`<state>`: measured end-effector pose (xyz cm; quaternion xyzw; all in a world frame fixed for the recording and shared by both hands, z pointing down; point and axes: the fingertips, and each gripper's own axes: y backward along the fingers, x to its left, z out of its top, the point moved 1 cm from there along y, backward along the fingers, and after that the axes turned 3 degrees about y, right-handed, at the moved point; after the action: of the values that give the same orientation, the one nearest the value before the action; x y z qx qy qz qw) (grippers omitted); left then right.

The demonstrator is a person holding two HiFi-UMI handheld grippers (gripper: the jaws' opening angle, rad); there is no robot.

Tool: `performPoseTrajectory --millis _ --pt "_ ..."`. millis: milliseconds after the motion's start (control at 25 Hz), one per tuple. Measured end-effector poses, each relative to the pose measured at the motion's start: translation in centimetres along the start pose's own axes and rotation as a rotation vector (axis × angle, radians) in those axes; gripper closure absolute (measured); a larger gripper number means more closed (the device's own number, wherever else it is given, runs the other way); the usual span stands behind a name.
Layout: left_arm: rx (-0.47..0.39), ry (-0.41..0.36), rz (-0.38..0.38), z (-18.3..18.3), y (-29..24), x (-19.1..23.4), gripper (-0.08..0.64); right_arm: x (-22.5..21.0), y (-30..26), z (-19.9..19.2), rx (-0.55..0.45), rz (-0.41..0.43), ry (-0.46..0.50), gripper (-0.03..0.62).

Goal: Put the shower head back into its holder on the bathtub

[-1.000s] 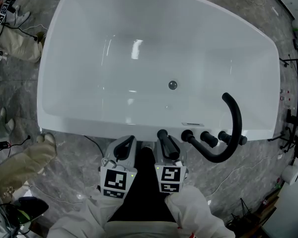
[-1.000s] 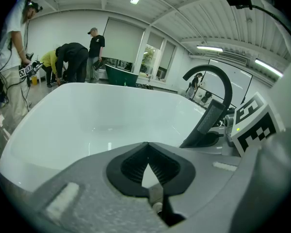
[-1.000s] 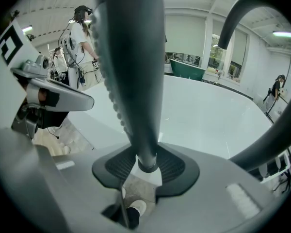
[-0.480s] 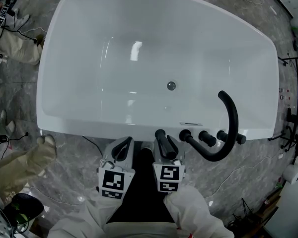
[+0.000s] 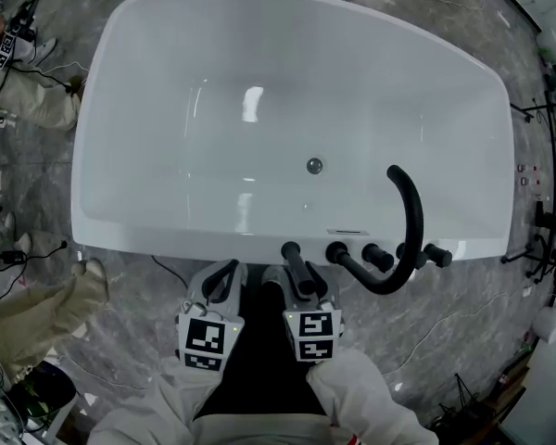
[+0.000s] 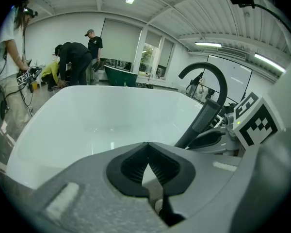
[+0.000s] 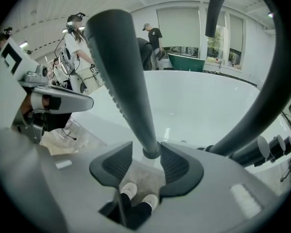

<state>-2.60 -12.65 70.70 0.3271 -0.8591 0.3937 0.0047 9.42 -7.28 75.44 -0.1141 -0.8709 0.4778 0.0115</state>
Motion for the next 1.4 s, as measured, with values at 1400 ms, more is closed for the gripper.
performPoseTrajectory --millis 1400 --pt "-0.198 -0.174 -0.012 15.2 12.6 -8.8 0.558 -4.5 23.1 13.4 -0.409 -0.048 -0.049 0.572"
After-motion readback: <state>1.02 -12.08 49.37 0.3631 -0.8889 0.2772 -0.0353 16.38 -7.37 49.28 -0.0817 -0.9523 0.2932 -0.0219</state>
